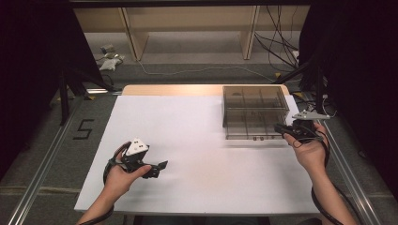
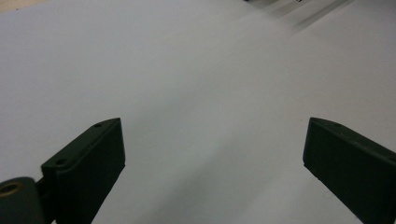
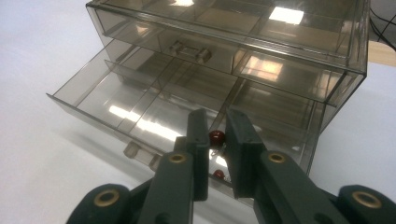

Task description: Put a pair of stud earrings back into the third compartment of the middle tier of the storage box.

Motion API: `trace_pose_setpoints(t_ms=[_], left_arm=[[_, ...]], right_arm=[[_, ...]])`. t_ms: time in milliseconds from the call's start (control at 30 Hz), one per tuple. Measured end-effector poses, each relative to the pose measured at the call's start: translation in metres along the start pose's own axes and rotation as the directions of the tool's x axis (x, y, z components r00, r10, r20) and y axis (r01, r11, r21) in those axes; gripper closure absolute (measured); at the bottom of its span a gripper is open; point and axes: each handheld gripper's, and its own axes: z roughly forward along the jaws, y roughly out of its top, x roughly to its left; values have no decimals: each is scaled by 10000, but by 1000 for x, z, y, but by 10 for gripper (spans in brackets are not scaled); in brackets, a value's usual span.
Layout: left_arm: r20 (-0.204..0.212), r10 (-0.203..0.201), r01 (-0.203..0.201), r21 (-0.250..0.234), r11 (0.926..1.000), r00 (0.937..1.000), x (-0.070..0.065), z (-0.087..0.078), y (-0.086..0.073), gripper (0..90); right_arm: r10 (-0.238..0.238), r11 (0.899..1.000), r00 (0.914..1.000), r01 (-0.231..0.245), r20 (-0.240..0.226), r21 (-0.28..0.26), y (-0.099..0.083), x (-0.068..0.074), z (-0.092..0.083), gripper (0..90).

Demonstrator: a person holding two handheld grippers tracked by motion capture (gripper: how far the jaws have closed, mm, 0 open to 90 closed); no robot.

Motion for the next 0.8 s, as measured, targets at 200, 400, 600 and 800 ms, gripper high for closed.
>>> trace_pose_setpoints(t_ms=[200,400,600,800], left_arm=[[3,-4,4,10,10000,10000,0,0,0,57],[-7,-3,3,17,10000,10000,0,0,0,58],[-8,-2,2,16,10000,10000,0,0,0,57],[-5,6,-6,25,10000,10000,0,0,0,57]], right_arm=[[-65,10000,9999,65,81,3,2,0,3,807],[-80,10000,9998,79,168,15,4,0,5,806],[-18,10000,9998,17,199,67,5,-2,8,807],[82,9999,9997,-85,216,110,5,-3,10,807]])
